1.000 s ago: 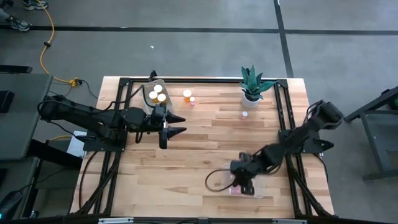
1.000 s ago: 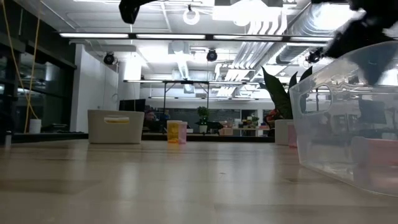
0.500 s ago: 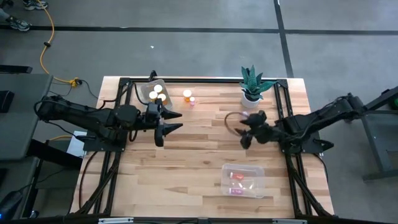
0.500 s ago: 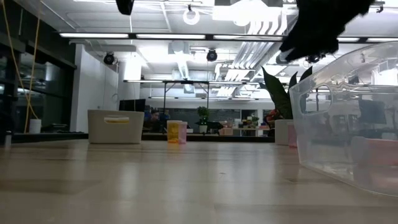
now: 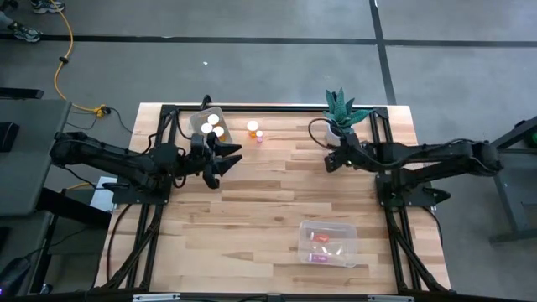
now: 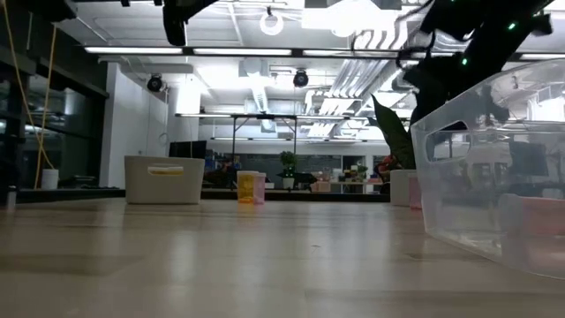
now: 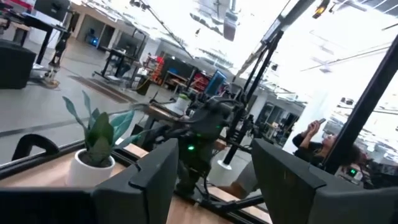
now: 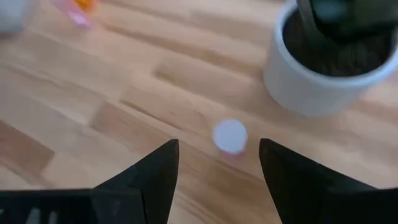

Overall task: Pick and place medicine bottles into bin by pill shape (circle, oval)
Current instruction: Put the small pink pill bottle into the transparent bin

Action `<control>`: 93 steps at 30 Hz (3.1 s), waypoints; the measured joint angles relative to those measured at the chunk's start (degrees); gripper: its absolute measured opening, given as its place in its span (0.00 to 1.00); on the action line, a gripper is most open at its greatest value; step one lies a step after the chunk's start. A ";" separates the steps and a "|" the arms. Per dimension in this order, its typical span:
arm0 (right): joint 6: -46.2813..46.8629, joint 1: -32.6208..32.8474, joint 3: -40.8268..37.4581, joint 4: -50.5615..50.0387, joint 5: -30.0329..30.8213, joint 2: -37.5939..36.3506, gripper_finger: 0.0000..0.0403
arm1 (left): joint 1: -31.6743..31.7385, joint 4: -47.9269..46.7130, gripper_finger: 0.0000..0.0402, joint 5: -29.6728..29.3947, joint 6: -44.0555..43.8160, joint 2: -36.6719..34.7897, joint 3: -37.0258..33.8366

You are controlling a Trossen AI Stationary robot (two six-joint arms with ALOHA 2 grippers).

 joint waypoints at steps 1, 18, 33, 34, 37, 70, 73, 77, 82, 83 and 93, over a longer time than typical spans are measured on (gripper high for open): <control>0.05 -1.51 -0.02 -0.04 -1.54 0.78 0.54 | 0.00 0.00 0.48 0.04 -0.05 0.00 0.02; -0.53 -7.76 0.00 6.49 -5.15 11.02 0.67 | 0.00 -0.40 0.48 0.02 0.11 -0.02 0.02; 0.07 -7.98 0.00 9.07 -4.42 17.94 0.67 | 0.00 -0.42 0.48 -0.02 0.21 -0.02 0.02; 0.48 -7.98 0.00 8.94 -4.36 17.84 0.64 | 0.00 -0.42 0.48 -0.02 0.47 -0.02 0.02; 1.02 -7.98 0.00 8.92 -4.29 17.79 0.53 | 0.00 -0.42 0.48 -0.02 0.56 -0.02 0.02; 7.74 34.21 9.32 26.78 -30.14 8.90 0.26 | -0.02 -4.07 0.48 1.07 0.54 0.00 0.02; 5.52 36.86 15.51 12.25 -31.39 14.48 0.26 | -0.02 -4.14 0.48 1.07 0.55 0.00 0.02; 1.89 38.33 21.70 -1.59 -31.37 21.73 0.26 | -0.02 -4.28 0.48 1.07 0.55 0.00 0.02; -1.00 39.04 24.32 -3.81 -33.44 28.95 0.27 | -0.02 -4.28 0.48 1.07 0.55 0.00 0.02; -1.20 39.04 24.50 -3.21 -34.92 30.03 0.28 | -0.02 -4.26 0.48 1.07 0.56 0.00 0.02; -3.96 39.08 24.66 -2.45 -39.34 33.99 0.43 | -0.02 -4.91 0.48 1.07 0.56 0.00 0.02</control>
